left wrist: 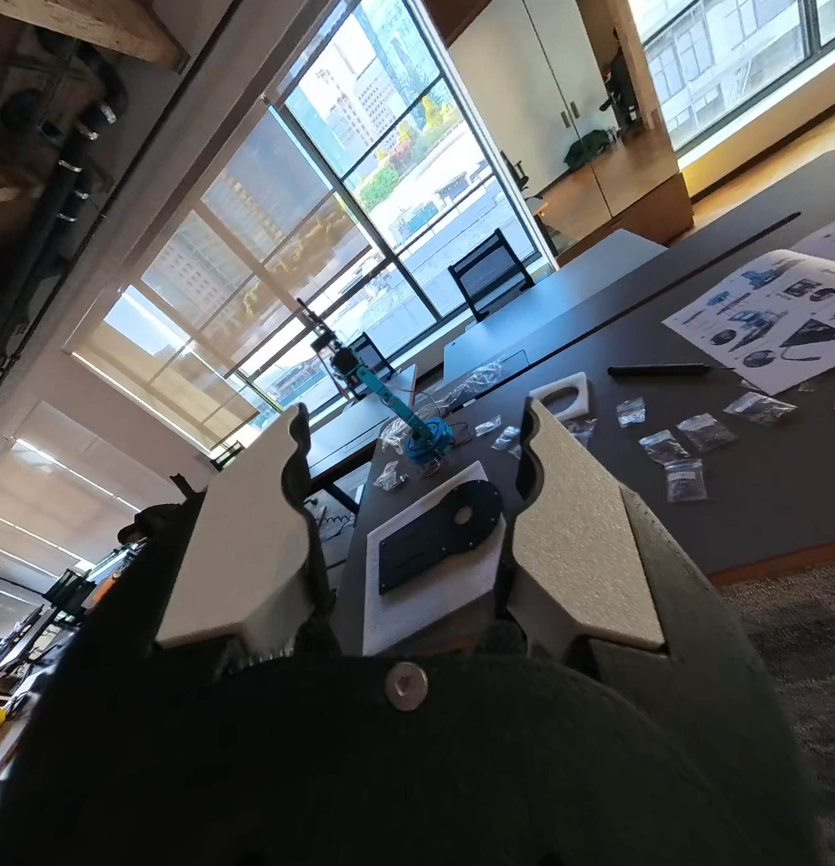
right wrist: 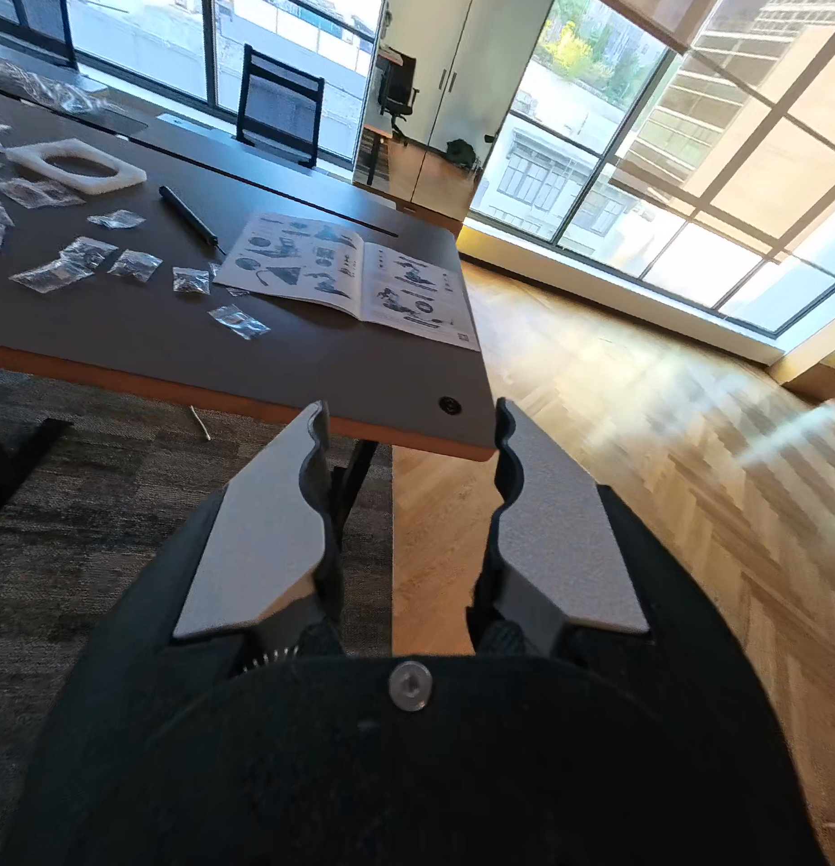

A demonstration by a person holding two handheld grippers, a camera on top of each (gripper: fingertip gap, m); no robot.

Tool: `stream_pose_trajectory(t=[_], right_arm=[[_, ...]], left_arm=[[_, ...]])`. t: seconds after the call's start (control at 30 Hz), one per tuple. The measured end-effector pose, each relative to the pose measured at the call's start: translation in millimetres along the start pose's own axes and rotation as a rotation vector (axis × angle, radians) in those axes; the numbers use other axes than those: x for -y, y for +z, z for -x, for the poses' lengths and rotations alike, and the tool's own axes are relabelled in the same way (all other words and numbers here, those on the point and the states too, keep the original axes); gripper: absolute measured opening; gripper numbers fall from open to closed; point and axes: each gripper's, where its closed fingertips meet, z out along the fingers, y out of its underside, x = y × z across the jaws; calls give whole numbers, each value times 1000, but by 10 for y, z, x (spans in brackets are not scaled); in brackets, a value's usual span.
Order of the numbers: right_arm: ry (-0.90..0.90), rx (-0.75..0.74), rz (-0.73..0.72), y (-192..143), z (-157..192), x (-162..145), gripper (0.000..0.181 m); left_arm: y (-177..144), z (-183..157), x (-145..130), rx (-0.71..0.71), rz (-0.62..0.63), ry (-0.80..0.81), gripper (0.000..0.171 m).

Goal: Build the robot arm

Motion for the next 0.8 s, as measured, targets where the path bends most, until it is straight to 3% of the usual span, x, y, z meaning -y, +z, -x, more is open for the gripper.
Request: stream_pose_trajectory(t=[0.1, 0.2, 0.3, 0.37, 0.43, 0.57, 0.67, 0.73, 0.8], right_arm=[[-15, 9, -31, 0, -168, -38, 72], [30, 146, -81, 23, -25, -92, 79], [48, 294, -93, 33, 157, -249, 74], [42, 365, -125, -10, 172, -369, 62], [46, 436, -158, -99, 127, -510, 42], [46, 519, -101, -165, -26, -955, 31], [30, 693, -1, -89, 213, -1208, 32], [40, 840, 28, 49, 595, -1076, 32], [6, 962, -42, 237, 1098, -685, 30]], left_arm=[[-47, -209, 49, -8, 28, 7, 89], [-105, -290, -124, -30, 91, -11, 89], [-357, -435, -614, -219, 144, -216, 83], [-740, -556, -1010, -402, 144, -460, 83], [-1209, -542, -1413, -497, 105, -655, 76], [-1957, -214, -2340, -357, 77, -830, 56], [-2223, 43, -2632, -280, 12, -927, 51], [-2256, 182, -2709, -264, 3, -912, 48], [-2254, 336, -2793, -234, 31, -863, 44]])
